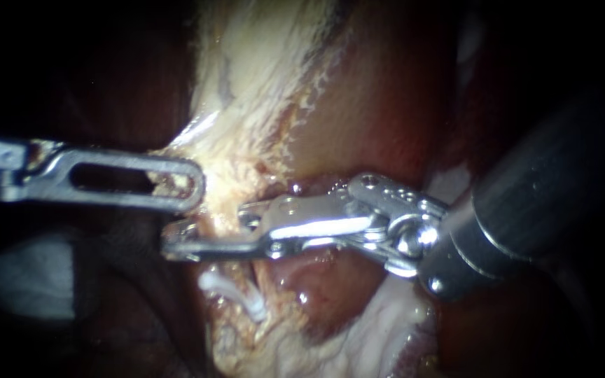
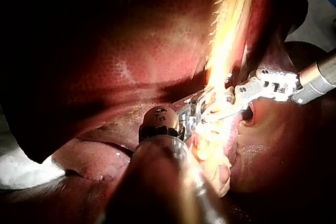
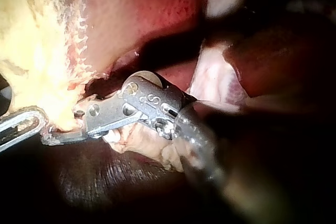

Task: Clipping third clip left tube

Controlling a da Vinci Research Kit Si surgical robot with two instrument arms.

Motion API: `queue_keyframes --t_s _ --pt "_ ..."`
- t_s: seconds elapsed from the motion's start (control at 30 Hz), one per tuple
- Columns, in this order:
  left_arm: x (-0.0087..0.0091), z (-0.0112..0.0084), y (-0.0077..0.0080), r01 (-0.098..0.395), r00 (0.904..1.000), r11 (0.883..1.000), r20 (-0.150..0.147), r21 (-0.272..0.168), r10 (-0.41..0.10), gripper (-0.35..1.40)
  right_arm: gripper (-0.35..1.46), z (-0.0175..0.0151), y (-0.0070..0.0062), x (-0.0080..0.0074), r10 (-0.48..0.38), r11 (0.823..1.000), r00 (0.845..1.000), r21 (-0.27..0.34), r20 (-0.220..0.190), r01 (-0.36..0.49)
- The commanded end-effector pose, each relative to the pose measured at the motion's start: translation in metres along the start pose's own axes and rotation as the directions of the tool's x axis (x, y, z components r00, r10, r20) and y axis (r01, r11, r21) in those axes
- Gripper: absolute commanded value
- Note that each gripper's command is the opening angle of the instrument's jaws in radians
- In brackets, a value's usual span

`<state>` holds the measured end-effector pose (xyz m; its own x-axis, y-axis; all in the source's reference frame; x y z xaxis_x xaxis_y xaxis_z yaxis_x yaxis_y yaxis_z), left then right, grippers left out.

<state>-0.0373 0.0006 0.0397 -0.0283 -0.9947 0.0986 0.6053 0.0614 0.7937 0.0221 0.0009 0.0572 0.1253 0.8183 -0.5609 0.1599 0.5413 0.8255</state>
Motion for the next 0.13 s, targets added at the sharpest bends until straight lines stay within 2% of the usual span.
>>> queue_keyframes --t_s 0.03,0.13 --pt "0.0 0.0001 0.0 0.0 1.0 1.0 0.0 0.0 0.0 -0.35 -0.35 0.0 0.0 0.0 0.001 1.0 1.0 0.0 0.0 -0.001" --pt "0.0 0.0001 0.0001 0.0 1.0 1.0 0.0 0.0 0.0 -0.35 -0.35 0.0 0.0001 0.0 0.001 1.0 1.0 0.0 0.0 -0.001"
